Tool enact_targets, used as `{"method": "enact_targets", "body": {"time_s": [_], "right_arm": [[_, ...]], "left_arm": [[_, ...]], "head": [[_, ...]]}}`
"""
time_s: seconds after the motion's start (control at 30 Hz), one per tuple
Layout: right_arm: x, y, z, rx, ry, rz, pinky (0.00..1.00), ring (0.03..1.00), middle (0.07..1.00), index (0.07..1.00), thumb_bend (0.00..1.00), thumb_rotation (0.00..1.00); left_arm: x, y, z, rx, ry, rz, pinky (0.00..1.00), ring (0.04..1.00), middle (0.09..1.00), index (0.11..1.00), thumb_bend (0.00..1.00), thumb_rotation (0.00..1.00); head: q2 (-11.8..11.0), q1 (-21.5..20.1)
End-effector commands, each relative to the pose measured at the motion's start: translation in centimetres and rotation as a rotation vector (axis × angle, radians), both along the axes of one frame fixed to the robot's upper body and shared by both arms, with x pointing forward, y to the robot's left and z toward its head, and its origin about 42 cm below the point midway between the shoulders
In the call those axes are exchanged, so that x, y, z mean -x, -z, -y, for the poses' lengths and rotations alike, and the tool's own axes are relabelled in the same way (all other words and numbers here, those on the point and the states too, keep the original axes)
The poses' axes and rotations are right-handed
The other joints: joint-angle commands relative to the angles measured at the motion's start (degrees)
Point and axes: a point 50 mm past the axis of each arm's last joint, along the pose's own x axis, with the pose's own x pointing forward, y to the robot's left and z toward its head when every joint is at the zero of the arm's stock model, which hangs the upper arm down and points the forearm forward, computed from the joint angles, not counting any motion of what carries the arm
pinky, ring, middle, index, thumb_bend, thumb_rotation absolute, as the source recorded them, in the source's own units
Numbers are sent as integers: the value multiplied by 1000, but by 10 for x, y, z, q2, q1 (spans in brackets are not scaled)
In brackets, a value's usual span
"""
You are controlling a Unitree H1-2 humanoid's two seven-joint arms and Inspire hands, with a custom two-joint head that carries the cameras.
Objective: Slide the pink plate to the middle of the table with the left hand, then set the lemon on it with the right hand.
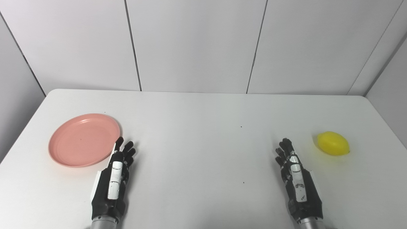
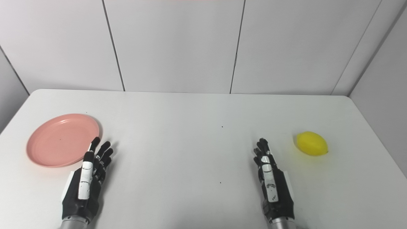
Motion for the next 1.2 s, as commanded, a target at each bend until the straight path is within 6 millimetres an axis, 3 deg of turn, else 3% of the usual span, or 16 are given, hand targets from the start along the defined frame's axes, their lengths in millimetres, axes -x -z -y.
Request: {"method": "enact_targets", "body": {"time_s": [0.0, 0.93, 1.17], "right_arm": [[10, 12, 1, -11, -1, -19, 1000, 974, 973, 966, 758, 936], [8, 14, 1, 1, 1, -22, 1000, 971, 970, 961, 767, 936], [8, 17, 10, -16, -15, -23, 1000, 984, 982, 972, 760, 937]], "left_arm": [[20, 6, -9, -32, -14, -8, 1000, 944, 946, 969, 751, 882], [18, 8, -9, -18, 1, -12, 1000, 954, 948, 984, 711, 869], [17, 12, -1, -20, 1, -20, 1000, 940, 935, 976, 711, 860]], "head": [[0, -1], [-1, -5], [-8, 44]]}}
